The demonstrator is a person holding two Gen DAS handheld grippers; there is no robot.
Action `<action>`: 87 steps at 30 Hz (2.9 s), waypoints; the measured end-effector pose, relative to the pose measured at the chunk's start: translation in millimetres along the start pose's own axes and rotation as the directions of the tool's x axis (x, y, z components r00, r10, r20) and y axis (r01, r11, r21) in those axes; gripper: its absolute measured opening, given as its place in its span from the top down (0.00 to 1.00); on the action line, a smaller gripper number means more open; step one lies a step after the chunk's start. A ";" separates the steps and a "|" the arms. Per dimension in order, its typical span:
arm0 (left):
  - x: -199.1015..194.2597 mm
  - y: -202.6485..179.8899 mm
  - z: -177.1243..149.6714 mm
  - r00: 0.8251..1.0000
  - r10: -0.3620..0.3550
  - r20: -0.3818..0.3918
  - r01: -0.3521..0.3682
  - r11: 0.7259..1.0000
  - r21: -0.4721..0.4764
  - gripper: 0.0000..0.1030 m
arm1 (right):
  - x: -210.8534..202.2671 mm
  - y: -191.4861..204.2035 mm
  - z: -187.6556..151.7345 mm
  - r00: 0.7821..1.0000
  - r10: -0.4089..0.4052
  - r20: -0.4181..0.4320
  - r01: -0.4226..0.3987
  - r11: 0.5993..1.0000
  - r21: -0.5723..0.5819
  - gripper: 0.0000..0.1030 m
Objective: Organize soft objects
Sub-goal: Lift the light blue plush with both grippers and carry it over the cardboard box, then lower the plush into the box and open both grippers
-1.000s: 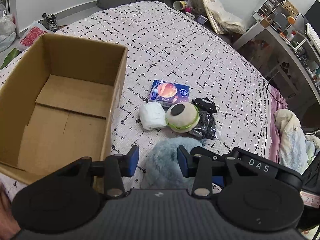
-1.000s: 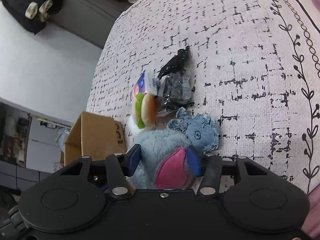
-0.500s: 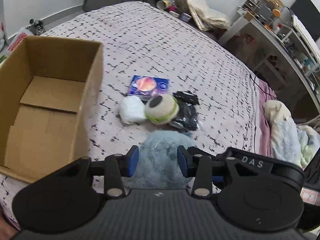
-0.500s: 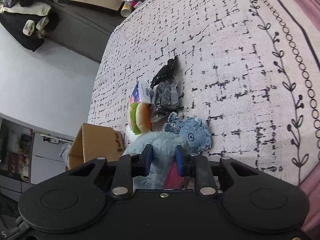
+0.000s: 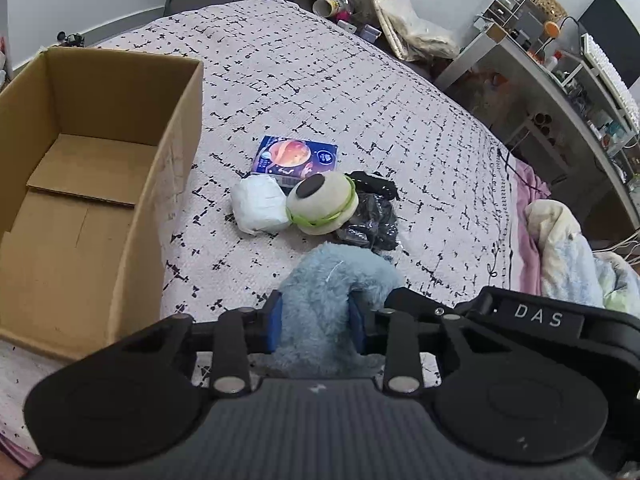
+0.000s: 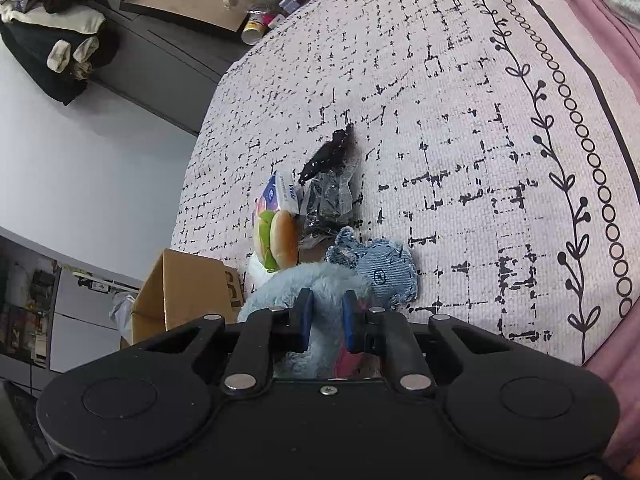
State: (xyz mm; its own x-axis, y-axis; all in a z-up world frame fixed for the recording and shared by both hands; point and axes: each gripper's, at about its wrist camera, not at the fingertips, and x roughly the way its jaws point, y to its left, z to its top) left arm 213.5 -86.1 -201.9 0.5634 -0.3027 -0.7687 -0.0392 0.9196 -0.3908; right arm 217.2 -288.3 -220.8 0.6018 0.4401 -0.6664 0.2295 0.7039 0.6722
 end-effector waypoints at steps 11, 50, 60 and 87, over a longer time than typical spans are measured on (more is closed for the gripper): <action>-31.0 -9.7 1.9 0.998 -0.043 0.048 0.041 0.998 0.044 0.73 | -28.8 9.9 -7.5 0.998 0.041 0.055 -0.040 0.999 -0.013 0.86; -145.1 53.7 38.5 0.976 0.029 0.214 -0.022 0.999 -0.035 0.73 | -35.3 114.1 -48.4 0.940 0.342 0.005 -0.329 0.909 -0.254 0.86; -144.4 103.2 46.1 0.980 0.042 0.196 -0.019 0.993 -0.121 0.73 | -7.3 145.7 -67.1 0.950 0.310 -0.041 -0.307 0.899 -0.314 0.86; -94.2 169.9 41.4 0.992 0.096 0.082 -0.073 0.966 -0.248 0.69 | 52.1 166.7 -106.9 0.989 0.054 -0.139 -0.110 0.897 -0.428 0.67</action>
State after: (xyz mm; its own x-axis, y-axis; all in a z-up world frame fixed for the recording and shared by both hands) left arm 188.0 109.1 -174.9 0.6225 -0.1915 -0.7588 -0.2839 0.8483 -0.4469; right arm 205.0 -88.4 -177.9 0.5010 0.5512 -0.6673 -0.1876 0.8218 0.5380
